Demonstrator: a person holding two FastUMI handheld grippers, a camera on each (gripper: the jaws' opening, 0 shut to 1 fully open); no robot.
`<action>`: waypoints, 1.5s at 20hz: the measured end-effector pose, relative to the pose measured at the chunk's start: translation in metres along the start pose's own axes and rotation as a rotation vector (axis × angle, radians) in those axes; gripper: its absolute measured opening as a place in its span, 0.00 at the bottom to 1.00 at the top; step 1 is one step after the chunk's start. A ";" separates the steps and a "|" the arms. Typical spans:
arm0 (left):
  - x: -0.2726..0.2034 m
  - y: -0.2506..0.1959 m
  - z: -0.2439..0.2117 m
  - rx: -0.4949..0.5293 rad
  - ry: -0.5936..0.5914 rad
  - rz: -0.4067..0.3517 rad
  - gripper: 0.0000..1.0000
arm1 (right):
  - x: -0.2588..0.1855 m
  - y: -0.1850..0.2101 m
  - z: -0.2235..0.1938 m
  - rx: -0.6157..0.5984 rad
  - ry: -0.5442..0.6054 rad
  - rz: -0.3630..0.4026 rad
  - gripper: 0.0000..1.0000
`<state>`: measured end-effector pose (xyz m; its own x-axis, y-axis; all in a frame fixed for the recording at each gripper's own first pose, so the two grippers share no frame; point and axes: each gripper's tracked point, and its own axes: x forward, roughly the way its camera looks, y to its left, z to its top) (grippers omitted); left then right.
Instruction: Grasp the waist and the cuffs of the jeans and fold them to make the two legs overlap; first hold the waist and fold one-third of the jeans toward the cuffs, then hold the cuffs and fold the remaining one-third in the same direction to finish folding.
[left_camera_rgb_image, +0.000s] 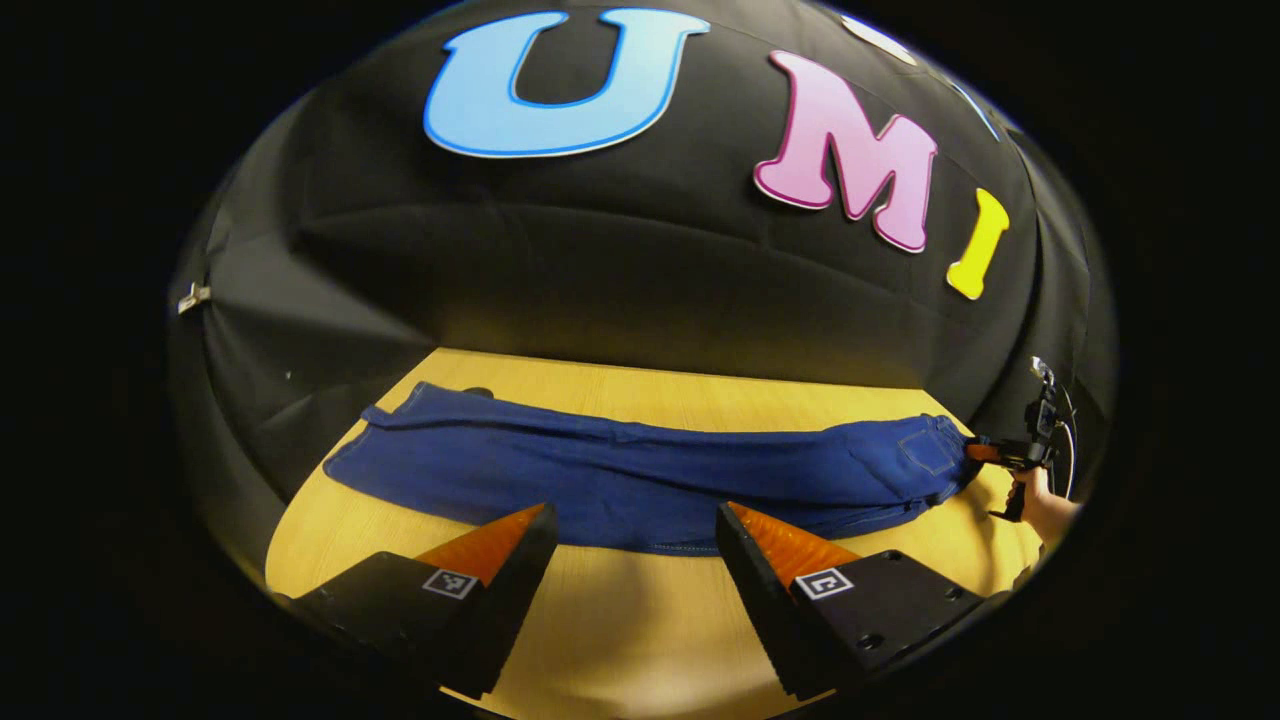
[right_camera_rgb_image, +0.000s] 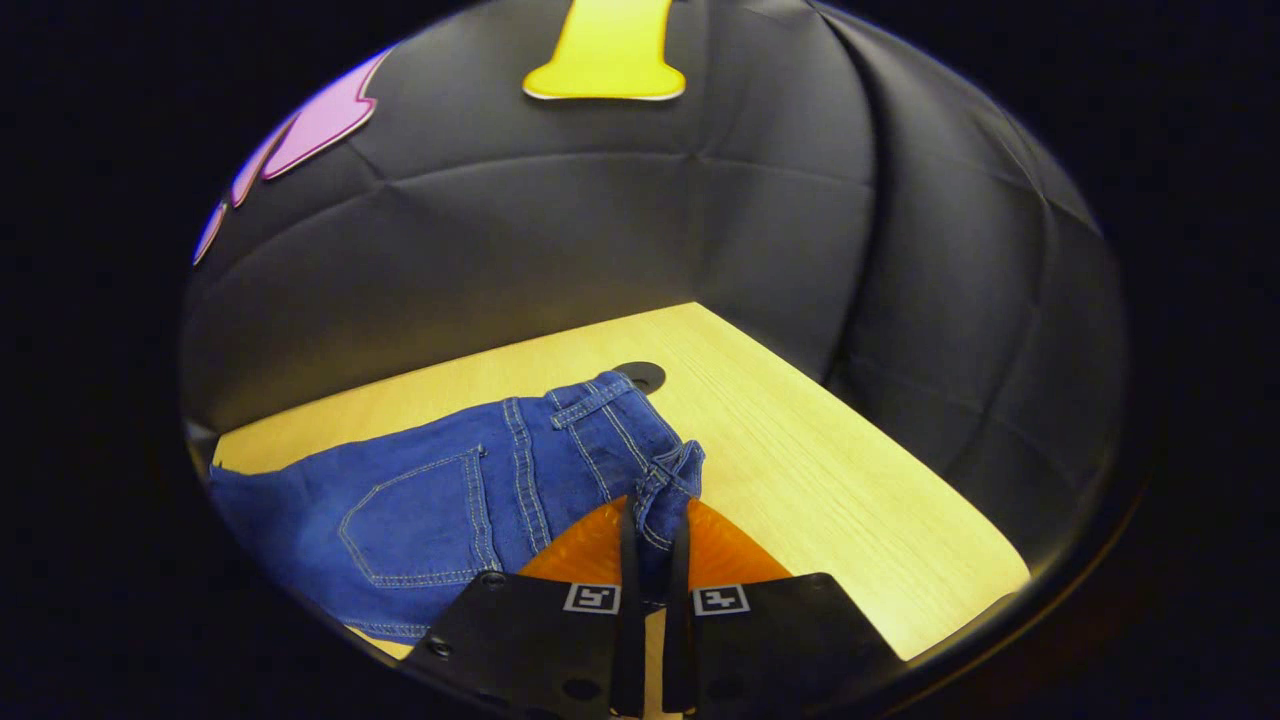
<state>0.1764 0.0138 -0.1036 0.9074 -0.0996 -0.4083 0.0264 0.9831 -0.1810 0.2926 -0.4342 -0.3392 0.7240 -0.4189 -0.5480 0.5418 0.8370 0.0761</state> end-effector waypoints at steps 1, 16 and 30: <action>-0.002 0.006 -0.003 -0.017 0.003 0.011 0.99 | -0.006 0.001 0.006 0.010 0.000 0.013 0.23; -0.054 0.056 -0.011 -0.139 -0.085 0.028 0.97 | -0.163 0.270 0.116 -0.247 -0.301 0.439 0.11; -0.003 0.229 0.010 -0.169 -0.140 0.251 0.97 | -0.160 0.413 -0.073 -0.343 -0.053 0.626 0.11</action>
<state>0.1837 0.2404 -0.1347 0.9258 0.1765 -0.3344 -0.2649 0.9338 -0.2406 0.3691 0.0047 -0.2809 0.8796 0.1669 -0.4456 -0.1404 0.9858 0.0920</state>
